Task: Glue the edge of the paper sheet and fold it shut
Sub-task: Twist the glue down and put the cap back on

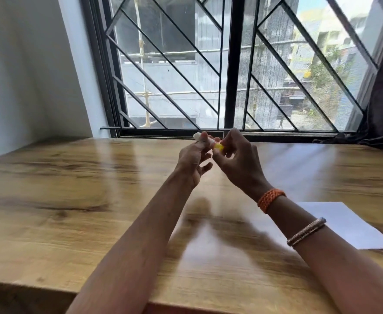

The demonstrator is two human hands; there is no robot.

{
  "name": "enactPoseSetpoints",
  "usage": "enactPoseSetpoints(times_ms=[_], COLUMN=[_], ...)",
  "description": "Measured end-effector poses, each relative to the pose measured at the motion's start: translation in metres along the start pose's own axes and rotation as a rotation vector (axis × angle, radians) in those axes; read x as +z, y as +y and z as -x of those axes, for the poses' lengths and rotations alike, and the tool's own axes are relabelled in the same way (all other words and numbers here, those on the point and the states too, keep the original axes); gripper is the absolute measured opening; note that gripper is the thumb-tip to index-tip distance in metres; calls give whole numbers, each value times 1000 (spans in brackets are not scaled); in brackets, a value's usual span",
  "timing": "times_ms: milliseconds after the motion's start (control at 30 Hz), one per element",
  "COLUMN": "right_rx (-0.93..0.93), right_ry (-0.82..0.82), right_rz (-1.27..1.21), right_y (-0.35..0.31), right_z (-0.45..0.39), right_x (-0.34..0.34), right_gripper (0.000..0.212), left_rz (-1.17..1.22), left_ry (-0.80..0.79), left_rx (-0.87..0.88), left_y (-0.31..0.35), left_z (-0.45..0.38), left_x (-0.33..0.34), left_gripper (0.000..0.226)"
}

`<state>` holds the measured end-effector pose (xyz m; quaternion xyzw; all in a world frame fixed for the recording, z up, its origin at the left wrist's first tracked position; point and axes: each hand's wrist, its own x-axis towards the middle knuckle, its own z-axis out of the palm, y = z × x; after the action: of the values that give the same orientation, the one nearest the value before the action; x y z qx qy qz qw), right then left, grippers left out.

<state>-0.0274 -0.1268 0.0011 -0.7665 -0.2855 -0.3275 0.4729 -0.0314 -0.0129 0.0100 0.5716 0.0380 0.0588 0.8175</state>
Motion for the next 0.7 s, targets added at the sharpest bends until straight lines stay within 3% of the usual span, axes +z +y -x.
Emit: enactPoseSetpoints(times_ms=[100,200,267,433,567,633,700], right_rx=[-407,-504,-365,248,496,292,-197], right_ry=[33,38,24,-18,-87,-57,-52], right_rz=[535,713,549,-157,-438,-270,269], right_y=[1,2,0,-3,0,-1,3], right_z=[3,3,4,1,1,4,5], right_x=[-2,-5,-3,1,1,1,0], right_gripper=[13,20,17,22,25,22,12], left_rz=[-5,-23,-17,-20,-88,-122,-148], left_ry=[8,6,-6,-80,-59,-23,11], left_rx=[-17,-19,-19,-13,-7,-30,-82], left_y=[-1,-1,-1,0,0,0,-1], left_z=[-2,-2,-2,-1,0,0,0], left_x=[0,0,-1,-2,0,-1,-2], left_gripper=[26,26,29,25,22,24,27])
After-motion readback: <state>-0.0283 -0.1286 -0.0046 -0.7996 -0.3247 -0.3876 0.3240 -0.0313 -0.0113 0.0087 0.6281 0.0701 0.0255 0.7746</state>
